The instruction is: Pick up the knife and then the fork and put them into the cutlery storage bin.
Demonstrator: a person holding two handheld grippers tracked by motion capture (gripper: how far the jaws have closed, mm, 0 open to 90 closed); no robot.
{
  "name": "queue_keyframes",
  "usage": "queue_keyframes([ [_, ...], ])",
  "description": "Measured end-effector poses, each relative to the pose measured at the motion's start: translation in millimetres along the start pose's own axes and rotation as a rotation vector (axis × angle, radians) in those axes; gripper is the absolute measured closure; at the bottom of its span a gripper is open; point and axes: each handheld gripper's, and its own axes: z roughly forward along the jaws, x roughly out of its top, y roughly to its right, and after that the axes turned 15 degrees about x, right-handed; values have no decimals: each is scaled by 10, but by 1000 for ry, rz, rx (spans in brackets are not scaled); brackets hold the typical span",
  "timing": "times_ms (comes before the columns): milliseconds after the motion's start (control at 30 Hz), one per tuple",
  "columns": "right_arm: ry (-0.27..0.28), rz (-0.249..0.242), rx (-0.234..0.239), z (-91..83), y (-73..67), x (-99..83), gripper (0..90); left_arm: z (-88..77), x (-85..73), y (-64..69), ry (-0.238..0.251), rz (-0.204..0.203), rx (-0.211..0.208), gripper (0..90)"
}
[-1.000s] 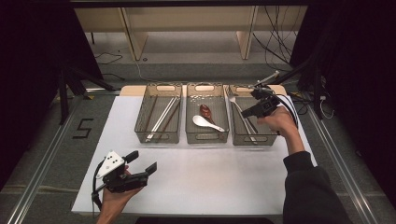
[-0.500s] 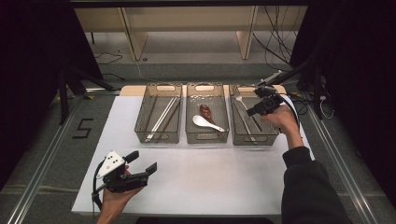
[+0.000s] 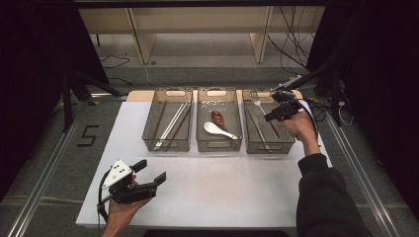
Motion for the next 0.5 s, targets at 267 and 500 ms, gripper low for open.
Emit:
queue_keyframes([
  [267, -4, 34, -16, 85, 77, -73, 837, 0, 0, -1, 0, 0, 0, 146],
  [500, 0, 32, -29, 98, 91, -92, 836, 2, 0, 4, 0, -1, 0, 146],
])
